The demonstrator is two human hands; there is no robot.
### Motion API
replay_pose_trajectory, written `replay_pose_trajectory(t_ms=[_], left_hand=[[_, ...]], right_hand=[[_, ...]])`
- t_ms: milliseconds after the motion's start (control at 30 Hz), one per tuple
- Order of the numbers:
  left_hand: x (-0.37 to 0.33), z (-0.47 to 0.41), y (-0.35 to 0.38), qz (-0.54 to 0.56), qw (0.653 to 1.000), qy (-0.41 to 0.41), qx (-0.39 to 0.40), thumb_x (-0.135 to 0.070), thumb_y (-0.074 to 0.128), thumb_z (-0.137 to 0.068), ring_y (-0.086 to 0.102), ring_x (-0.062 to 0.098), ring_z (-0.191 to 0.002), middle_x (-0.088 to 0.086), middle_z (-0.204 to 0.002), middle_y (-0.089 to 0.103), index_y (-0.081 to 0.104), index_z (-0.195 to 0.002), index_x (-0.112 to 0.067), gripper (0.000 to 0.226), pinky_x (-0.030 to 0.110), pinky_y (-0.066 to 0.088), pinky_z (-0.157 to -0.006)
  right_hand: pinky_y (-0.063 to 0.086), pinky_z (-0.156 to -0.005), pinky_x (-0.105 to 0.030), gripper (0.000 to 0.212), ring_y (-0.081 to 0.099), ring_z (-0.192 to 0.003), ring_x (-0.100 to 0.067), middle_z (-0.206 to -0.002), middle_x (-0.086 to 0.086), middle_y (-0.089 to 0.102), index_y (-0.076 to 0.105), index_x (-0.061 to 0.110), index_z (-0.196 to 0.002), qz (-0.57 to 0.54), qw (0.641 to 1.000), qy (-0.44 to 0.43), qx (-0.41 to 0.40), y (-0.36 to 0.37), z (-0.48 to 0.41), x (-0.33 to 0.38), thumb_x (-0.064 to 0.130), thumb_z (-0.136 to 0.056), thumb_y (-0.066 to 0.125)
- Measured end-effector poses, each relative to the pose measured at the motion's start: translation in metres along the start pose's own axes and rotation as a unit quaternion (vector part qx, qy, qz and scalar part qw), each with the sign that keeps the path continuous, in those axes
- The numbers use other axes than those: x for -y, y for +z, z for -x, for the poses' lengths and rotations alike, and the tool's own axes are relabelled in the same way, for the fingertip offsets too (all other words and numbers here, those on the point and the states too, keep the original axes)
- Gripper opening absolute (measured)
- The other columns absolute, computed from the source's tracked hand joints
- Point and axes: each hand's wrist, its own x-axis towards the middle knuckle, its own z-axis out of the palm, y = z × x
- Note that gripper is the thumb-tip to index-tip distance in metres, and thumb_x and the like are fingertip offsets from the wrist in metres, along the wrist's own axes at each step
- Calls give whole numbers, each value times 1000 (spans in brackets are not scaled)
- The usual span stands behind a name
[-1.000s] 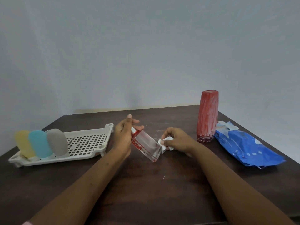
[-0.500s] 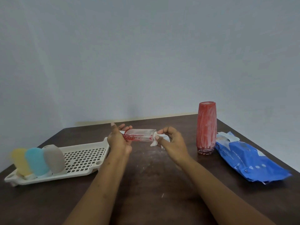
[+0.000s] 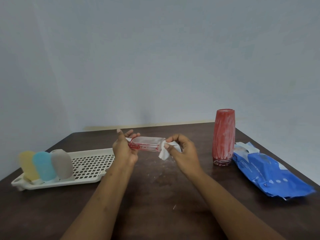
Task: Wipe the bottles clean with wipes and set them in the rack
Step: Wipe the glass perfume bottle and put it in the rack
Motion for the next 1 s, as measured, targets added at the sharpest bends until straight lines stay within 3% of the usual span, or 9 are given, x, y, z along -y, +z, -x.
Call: replay_pose_trajectory(t_ms=[233,400,533,667,800,867,1000], left_hand=[[7,10,3,-17,999,-25,12,-43,42,-99,67,17,-67,3,-55,66,62,-90,-3,45,32,57,-67],[8,9,3,-32,999,-23,10,-43,43,-98,67,19,-66,7,-64,65,62,-90,-3,46,32,56,-63],[7,10,4,-49,998,-15,33,-45,43,-97,67,17,-61,7,-65,64,63,-90,-5,45,34,56,-68],[5,14,5,-76,995,-11,64,-45,44,-96,67,16,-56,2,-53,63,64,-92,-7,43,35,54,-68],[3,20,5,-123,986,10,116,-45,47,-94,67,17,-60,2,-54,61,65,-95,-7,42,38,55,-76],[5,23,4,-156,974,16,162,-47,51,-87,68,19,-65,5,-57,61,65,-96,-6,44,40,55,-76],[15,35,8,-196,953,21,230,-46,52,-83,69,22,-67,9,-59,61,67,-94,-4,46,38,58,-71]], right_hand=[[58,-66,-33,9,65,-84,-19,-92,-5,65,59,15,-85,-6,996,68,-62,-8,-3,-10,7,-88,63],[54,-54,-24,5,65,-80,-15,-95,-8,65,56,12,-89,-4,989,126,-81,-8,-2,-11,7,-92,57],[59,-71,-44,2,65,-90,-21,-99,-8,65,58,12,-91,17,980,181,-78,-11,-4,-15,11,-91,59],[58,-64,-31,3,66,-85,-19,-96,-7,65,61,11,-94,-21,981,181,-62,-13,-4,-5,11,-91,60],[56,-66,-27,8,65,-90,-20,-97,-4,67,69,15,-91,-3,983,185,-1,-15,-3,1,11,-90,62],[52,-59,-21,10,64,-86,-16,-94,-3,68,70,15,-90,16,981,189,31,-14,-2,3,9,-89,61],[46,-52,-17,7,63,-82,-14,-94,-2,68,67,15,-93,31,983,177,25,-14,-2,5,12,-90,61]])
